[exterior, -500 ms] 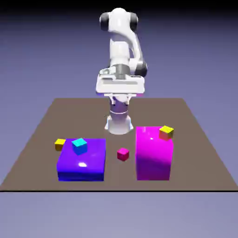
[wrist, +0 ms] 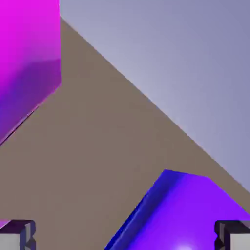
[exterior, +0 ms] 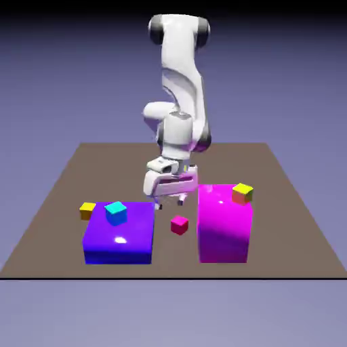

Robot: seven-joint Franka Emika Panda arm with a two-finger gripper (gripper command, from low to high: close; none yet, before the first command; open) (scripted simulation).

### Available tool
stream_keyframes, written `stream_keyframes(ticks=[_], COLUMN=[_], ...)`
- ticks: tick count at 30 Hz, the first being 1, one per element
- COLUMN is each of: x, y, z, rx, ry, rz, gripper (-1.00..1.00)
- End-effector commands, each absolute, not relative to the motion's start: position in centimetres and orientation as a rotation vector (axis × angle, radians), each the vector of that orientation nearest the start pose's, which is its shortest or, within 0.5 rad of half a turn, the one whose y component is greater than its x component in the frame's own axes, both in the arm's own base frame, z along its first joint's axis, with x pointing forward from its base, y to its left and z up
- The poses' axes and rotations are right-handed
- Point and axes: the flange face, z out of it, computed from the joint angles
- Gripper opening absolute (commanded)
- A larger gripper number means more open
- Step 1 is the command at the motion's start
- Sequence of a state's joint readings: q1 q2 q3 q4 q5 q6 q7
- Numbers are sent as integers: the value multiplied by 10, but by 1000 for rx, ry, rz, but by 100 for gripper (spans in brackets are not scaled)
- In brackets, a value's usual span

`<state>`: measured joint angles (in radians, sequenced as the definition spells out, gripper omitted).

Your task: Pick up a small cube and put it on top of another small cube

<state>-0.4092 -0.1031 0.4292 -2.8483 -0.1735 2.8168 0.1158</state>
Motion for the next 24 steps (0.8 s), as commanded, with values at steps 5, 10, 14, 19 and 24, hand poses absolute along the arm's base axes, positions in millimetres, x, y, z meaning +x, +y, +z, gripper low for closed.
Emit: stream_keyframes(ticks=[5, 10, 14, 19, 24], x=[319, 323, 322, 316, 318], y=[34, 36, 35, 31, 32], z=[187, 168, 149, 124, 131], rx=[-3207, -3207, -3206, -3206, -3206], ry=[-202, -198, -197, -201, -200], rz=[100, 88, 87, 100, 95], gripper=[0, 0, 0, 0, -100])
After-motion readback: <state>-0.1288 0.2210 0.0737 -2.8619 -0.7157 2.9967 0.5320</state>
